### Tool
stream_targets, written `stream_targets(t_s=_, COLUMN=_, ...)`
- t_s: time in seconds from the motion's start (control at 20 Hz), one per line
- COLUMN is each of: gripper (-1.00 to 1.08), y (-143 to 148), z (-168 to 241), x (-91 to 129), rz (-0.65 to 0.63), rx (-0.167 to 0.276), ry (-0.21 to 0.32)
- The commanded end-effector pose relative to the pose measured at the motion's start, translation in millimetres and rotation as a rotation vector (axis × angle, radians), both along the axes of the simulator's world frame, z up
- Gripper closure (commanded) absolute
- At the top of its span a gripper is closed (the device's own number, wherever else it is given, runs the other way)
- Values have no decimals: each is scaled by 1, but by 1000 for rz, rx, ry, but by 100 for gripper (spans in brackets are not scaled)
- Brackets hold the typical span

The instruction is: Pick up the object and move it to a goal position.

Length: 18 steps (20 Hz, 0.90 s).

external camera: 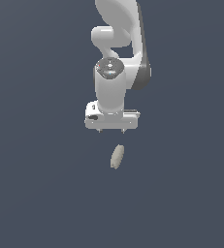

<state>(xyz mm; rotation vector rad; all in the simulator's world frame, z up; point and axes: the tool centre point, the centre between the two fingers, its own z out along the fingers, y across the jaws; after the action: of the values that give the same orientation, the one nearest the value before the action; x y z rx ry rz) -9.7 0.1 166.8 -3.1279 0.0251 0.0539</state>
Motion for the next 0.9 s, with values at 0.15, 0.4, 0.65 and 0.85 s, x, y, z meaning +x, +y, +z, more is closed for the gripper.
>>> stream_targets(t_s=0.15, gripper=-92, y=1, z=0, x=0, rz=10, rx=-1, ry=3)
stream_targets(t_s=0.4, gripper=-92, y=7, z=1, x=-1, rz=52, rx=-7, ry=18)
stream_targets(t_s=0.65, gripper=-92, y=8, z=1, x=-2, rz=57, rx=-8, ry=19)
stream_targets(t_s=0.85, gripper=-92, y=8, z=1, x=-1, rz=56, rx=-8, ry=19)
